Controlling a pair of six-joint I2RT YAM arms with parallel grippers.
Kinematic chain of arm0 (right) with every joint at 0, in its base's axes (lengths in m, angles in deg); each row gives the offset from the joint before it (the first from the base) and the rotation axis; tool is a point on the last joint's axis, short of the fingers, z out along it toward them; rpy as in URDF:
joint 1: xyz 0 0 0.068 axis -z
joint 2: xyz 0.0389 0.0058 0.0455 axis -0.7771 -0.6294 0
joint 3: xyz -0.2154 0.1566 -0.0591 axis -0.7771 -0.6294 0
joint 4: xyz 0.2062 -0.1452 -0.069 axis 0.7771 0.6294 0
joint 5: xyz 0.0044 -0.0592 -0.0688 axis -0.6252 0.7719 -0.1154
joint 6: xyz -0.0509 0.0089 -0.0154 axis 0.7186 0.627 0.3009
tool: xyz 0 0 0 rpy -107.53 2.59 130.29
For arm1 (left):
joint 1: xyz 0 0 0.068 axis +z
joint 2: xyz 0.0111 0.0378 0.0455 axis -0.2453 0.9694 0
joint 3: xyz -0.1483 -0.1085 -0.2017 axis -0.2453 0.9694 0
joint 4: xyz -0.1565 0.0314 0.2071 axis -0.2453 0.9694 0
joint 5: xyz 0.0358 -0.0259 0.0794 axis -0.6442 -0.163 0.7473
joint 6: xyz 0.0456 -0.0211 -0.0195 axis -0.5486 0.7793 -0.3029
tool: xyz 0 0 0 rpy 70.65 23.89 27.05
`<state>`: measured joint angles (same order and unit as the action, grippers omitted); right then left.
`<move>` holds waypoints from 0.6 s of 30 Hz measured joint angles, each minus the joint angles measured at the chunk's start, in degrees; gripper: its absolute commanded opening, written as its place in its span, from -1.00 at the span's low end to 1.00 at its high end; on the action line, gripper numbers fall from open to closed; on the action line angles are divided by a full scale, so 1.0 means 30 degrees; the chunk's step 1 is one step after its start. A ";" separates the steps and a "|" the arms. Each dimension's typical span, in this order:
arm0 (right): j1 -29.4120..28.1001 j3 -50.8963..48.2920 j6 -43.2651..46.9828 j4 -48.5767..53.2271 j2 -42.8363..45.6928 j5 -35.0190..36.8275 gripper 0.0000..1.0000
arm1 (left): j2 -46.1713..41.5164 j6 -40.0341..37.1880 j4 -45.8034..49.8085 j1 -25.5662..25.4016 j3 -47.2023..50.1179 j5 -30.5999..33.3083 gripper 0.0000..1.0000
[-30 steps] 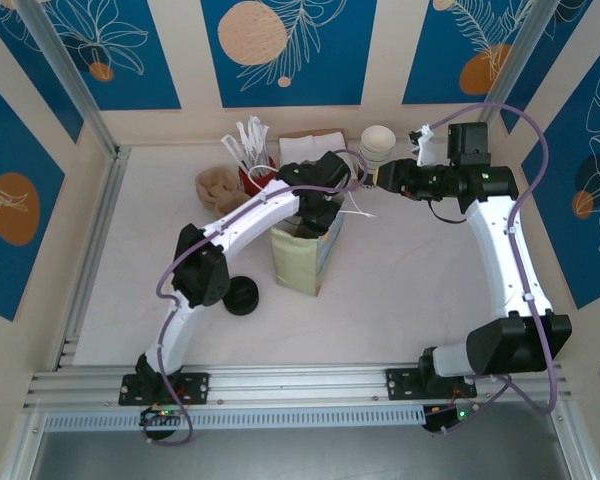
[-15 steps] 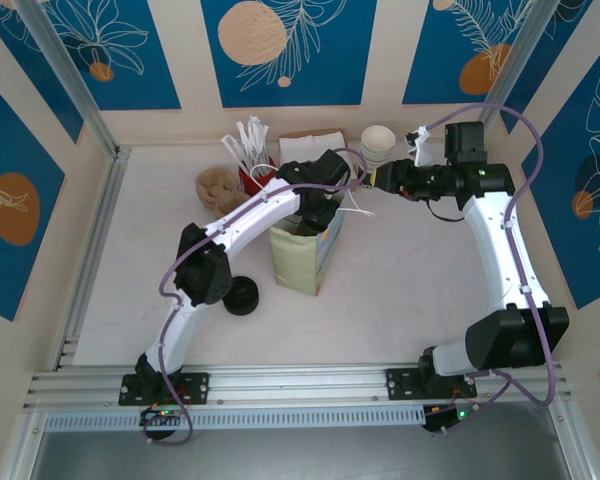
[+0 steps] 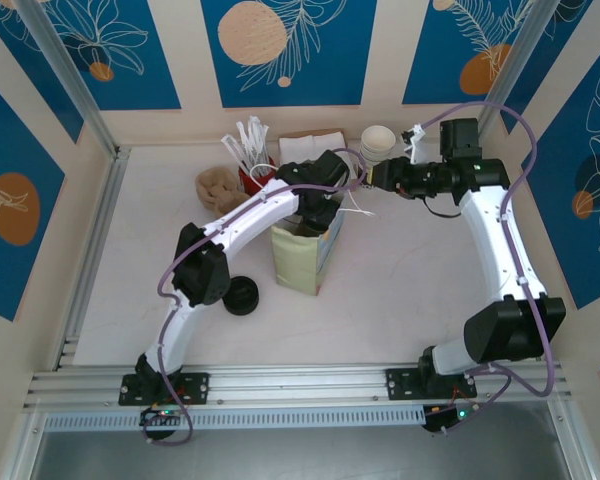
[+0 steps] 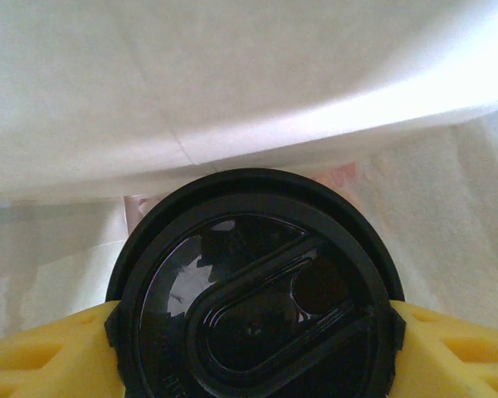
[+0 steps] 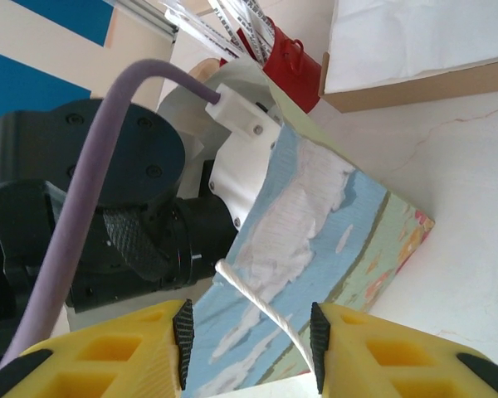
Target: Pack the takeout coffee
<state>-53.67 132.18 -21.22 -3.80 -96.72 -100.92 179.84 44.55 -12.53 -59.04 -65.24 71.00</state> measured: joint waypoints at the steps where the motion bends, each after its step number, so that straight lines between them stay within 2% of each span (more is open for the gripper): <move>1: -0.0044 0.0168 -0.0211 -0.0109 -0.0204 -0.0015 -0.11 | 0.0022 0.0000 0.0044 0.0000 -0.0044 0.0000 0.49; 15: -0.0299 0.1100 -0.0976 -0.0444 -0.1260 -0.0306 -0.11 | 0.0452 -0.0211 0.0925 0.0109 -0.1173 -0.0299 0.93; 18: -0.0357 0.1100 -0.0991 -0.0444 -0.1260 -0.0372 -0.10 | 0.0495 -0.0197 0.1144 0.0124 -0.1341 -0.0364 0.97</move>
<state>-54.74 135.48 -24.19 -5.13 -100.50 -102.04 181.33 43.96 -9.10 -58.67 -69.26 69.91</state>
